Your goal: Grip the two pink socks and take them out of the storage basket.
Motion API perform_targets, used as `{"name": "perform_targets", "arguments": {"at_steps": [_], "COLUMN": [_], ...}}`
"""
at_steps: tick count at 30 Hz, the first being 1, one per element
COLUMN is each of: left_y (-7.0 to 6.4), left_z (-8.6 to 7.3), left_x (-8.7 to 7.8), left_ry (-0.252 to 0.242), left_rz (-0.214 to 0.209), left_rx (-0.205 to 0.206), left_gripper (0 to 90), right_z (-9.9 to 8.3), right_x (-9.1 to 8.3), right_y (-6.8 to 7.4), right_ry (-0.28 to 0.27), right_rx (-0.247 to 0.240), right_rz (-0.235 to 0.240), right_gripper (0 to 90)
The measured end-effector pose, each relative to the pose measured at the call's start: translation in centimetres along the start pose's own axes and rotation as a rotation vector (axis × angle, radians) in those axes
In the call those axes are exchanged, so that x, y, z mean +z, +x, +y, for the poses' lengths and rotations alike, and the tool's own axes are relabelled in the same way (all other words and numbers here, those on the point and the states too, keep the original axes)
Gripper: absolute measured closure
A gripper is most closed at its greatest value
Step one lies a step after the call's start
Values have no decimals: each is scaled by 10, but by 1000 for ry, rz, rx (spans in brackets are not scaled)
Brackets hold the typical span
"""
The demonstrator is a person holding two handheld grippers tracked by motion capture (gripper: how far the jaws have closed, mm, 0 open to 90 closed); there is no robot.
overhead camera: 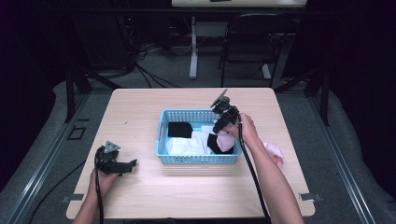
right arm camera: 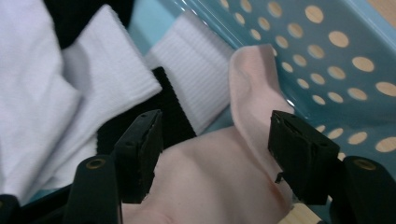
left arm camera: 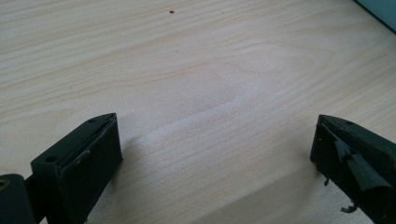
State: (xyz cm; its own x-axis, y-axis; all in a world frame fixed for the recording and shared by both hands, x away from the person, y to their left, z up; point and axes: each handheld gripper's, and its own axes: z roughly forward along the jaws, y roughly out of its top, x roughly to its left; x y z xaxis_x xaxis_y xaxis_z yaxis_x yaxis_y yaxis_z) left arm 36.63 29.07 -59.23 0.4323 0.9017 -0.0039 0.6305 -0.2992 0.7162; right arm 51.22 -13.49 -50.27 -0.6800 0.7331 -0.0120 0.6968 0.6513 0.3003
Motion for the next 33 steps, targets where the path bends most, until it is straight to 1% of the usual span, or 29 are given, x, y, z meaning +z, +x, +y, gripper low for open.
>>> {"name": "perform_targets", "arguments": {"at_steps": [1, 2, 3, 4, 5, 6, 7, 8, 9, 10, 13, 14, 15, 16, 17, 18, 19, 20, 21, 22, 23, 25, 26, 27, 28, 30, 32, 33], "left_y": [0, 0, 0, 0, 0, 0, 0, 0, 0, 0, 0, 0, 0, 0, 0, 0, 0, 0, 0, 0, 0, 0, 0, 0, 0, 0, 0, 0], "left_z": [0, 0, 0, 0, 0, 0, 0, 0, 0, 0, 0, 0, 0, 0, 0, 0, 0, 0, 0, 0, 0, 0, 0, 0, 0, 0, 0, 0], "left_x": [0, 0, 0, 0, 0, 0, 0, 0, 0, 0, 0, 0, 0, 0, 0, 0, 0, 0, 0, 0, 0, 0, 0, 0, 0, 0, 0, 0], "left_ry": [0, 0, 0, -1, -1, 0, 0, 0, 0, 0, -2, -1, -2, -2, -2, -1, -1, -2, -2, -2, -2, -2, -2, -2, -2, -2, -1, -2], "left_rz": [0, -1, -1, 0, 0, 0, -1, 0, 0, 0, -2, -2, -3, -3, -3, -3, -3, -4, -3, -3, -3, -3, -3, -3, -3, -3, -3, -3], "left_rx": [0, 0, 1, 0, 0, 0, 1, 0, 0, 0, 0, 4, 5, 5, 5, 6, 6, 6, 6, 7, 7, 7, 7, 7, 7, 7, 7, 7], "left_gripper": [17, 17, 17, 17, 17, 18, 17, 17, 17, 17, 17, 17, 17, 17, 17, 17, 17, 17, 17, 17, 17, 17, 17, 17, 17, 17, 17, 17], "right_z": [0, 0, 0, 0, 0, 1, 2, 2, 2, 3, 3, 3, 2, 2, 1, 0, -1, -2, -4, -5, -6, -8, -9, -9, -10, -12, -14, -15], "right_x": [1, 2, 3, 4, 5, 5, 7, 9, 11, 10, 12, 11, 11, 9, 6, 3, 0, -5, -10, -15, -19, -30, -34, -37, -38, -38, -34, -31], "right_y": [0, 0, 0, 1, 1, 1, 2, 2, 4, 3, 5, 4, 4, 4, 4, 4, 5, 6, 8, 10, 14, 19, 22, 24, 27, 33, 38, 40], "right_ry": [3, 13, 21, 15, 16, 23, 23, 29, 28, 49, 29, 39, 22, 27, 23, 17, 1, -4, -28, -40, -64, -86, -102, -103, -113, -87, -61, -55], "right_rx": [-4, -5, -3, -7, -5, -13, -7, -12, -8, -22, 0, -5, 12, 13, 21, 18, 26, 28, 30, 28, 28, 7, 6, 0, 8, -15, -28, -23], "right_rz": [-16, -22, -39, -66, -73, -80, -97, -115, -120, -136, -148, -145, -133, -130, -114, -102, -82, -65, -52, -36, -29, -2, 17, 39, 61, 61, 88, 92], "right_gripper": [373, 380, 393, 405, 435, 472, 504, 559, 616, 672, 852, 880, 887, 890, 892, 895, 895, 896, 896, 897, 896, 897, 896, 896, 896, 894, 893, 892]}}
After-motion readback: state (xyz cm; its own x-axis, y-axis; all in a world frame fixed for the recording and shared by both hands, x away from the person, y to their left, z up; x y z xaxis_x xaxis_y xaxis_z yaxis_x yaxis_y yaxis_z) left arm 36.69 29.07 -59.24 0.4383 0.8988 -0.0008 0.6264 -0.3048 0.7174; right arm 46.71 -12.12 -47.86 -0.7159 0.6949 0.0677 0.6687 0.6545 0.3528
